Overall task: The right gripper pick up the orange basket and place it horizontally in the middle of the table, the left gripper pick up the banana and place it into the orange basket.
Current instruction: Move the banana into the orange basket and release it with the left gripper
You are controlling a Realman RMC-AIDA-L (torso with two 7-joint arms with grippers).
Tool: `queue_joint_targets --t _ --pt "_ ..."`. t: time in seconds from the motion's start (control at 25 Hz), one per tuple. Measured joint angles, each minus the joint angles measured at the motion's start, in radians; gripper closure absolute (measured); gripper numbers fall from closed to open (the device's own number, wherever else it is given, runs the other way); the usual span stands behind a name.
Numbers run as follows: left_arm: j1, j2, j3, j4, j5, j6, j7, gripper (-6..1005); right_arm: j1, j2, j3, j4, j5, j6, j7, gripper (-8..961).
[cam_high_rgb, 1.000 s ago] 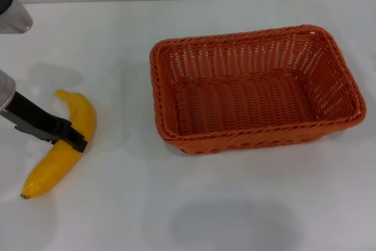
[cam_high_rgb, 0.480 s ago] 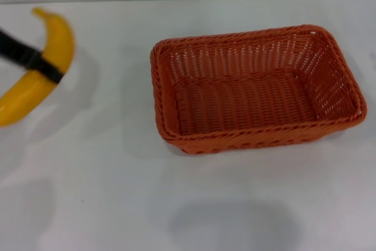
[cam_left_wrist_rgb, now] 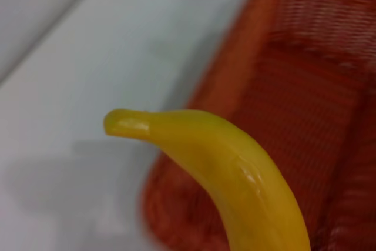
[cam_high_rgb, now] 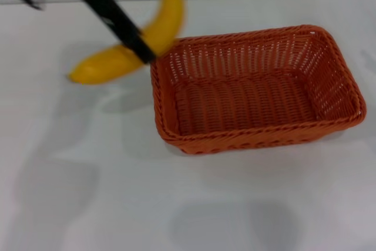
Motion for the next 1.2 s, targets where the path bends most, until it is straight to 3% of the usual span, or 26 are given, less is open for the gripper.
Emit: queue_joint_targets --t 0.12,0.2,0.36,0.52,1.16,1.2 --pt "-0.052 -0.049 0.056 0.064 -0.012 0.039 0.033 450 0.007 0.000 0.000 0.005 0.000 0.004 0.000 76" --pt "-0.062 -0.065 0.106 0.082 -0.032 0.082 0.046 444 0.011 0.000 -0.001 0.008 0.000 0.005 0.000 76" --pt "-0.073 -0.065 0.210 0.139 -0.117 0.200 0.047 433 0.013 0.001 -0.007 0.010 0.000 0.020 0.000 77" --pt "-0.062 -0.069 0.243 0.159 -0.157 0.255 0.065 421 0.010 0.001 -0.011 0.018 0.000 0.032 0.000 77" --pt "-0.025 -0.071 0.281 0.160 -0.227 0.319 0.089 375 0.004 0.002 -0.012 0.035 -0.001 0.043 -0.006 79" --pt "-0.019 -0.071 0.283 0.154 -0.232 0.321 0.089 307 0.004 0.001 -0.012 0.035 -0.001 0.043 -0.007 79"
